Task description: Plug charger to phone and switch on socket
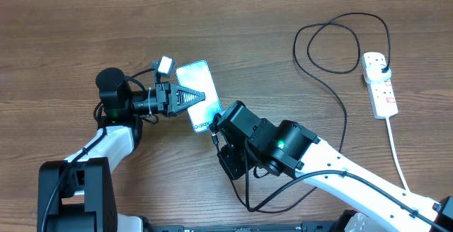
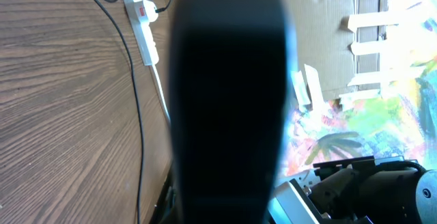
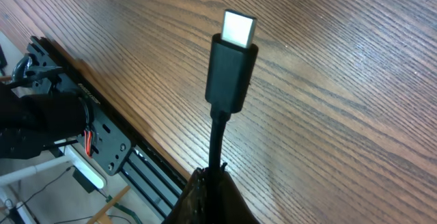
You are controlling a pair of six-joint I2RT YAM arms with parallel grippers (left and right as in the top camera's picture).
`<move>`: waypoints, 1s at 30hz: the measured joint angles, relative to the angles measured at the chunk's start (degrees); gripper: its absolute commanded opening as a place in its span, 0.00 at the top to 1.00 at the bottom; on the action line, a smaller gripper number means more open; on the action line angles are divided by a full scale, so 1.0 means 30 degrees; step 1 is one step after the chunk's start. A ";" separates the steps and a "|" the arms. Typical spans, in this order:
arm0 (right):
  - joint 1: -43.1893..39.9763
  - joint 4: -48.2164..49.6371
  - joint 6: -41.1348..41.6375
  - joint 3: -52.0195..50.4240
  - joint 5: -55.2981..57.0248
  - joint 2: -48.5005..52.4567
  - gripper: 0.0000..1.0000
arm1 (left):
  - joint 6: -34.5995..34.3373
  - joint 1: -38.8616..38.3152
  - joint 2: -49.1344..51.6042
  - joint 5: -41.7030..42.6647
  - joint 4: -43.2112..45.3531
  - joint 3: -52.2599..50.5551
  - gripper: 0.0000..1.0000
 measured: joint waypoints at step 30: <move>0.0000 0.0109 -0.1421 0.0000 0.1027 0.0554 0.96 | 0.1916 -0.0211 0.0000 -0.0022 0.0000 0.0000 0.96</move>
